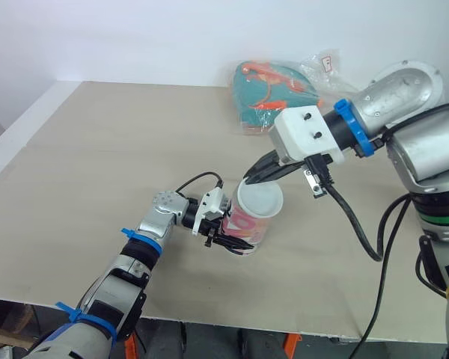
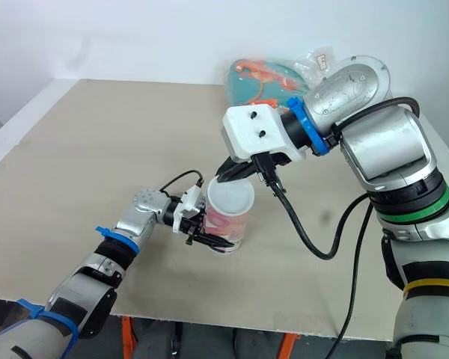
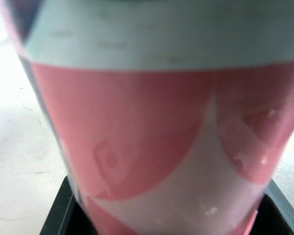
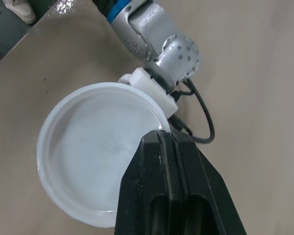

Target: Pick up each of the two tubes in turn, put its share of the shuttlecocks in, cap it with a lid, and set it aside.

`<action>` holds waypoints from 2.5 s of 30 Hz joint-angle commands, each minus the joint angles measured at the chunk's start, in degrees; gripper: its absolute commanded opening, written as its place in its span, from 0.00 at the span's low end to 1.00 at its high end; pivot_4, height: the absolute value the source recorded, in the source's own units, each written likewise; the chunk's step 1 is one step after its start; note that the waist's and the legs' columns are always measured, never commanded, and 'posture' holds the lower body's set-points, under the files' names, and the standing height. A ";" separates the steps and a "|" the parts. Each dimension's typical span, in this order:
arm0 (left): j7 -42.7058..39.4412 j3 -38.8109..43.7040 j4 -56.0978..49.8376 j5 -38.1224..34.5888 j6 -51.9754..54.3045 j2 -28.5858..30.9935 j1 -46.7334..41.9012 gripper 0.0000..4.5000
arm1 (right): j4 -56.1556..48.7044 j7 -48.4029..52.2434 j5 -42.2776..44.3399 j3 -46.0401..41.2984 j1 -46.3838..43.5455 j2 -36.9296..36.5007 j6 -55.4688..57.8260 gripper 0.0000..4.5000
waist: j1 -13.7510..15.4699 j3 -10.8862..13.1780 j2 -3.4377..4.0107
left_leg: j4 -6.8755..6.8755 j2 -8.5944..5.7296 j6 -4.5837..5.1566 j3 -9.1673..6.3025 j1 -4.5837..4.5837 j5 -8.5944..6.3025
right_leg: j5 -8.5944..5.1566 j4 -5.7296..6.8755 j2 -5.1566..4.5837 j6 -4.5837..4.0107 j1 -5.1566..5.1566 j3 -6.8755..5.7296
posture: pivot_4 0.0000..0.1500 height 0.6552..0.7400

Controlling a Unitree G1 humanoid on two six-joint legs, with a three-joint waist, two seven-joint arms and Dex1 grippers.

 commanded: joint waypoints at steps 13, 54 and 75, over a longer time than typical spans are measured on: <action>0.95 0.42 0.04 0.53 -0.29 0.31 -0.13 0.48 | 6.23 2.75 -4.94 1.61 -4.47 2.04 -5.87 0.01 | 0.00 0.00 0.00 | 0.00 0.00 0.00 0.00 0.01 0.00 | 0.00 0.01 0.01 0.01 -0.01 0.00 | 1.00 1.00; 1.17 0.60 -0.04 0.92 -0.41 0.98 0.37 0.48 | 5.84 3.92 1.80 9.02 -5.62 0.79 -4.68 0.01 | -0.03 0.01 0.01 | 0.00 0.03 0.00 0.00 0.01 0.01 | 0.01 0.02 0.03 0.00 -0.01 0.01 | 1.00 1.00; 1.40 0.90 0.56 0.89 -0.52 1.10 0.09 0.48 | 6.19 3.92 0.75 7.32 -6.12 1.15 -5.55 0.01 | -0.04 0.01 0.01 | 0.00 0.06 0.00 -0.01 0.02 0.02 | -0.01 0.02 0.06 0.03 -0.02 0.00 | 1.00 1.00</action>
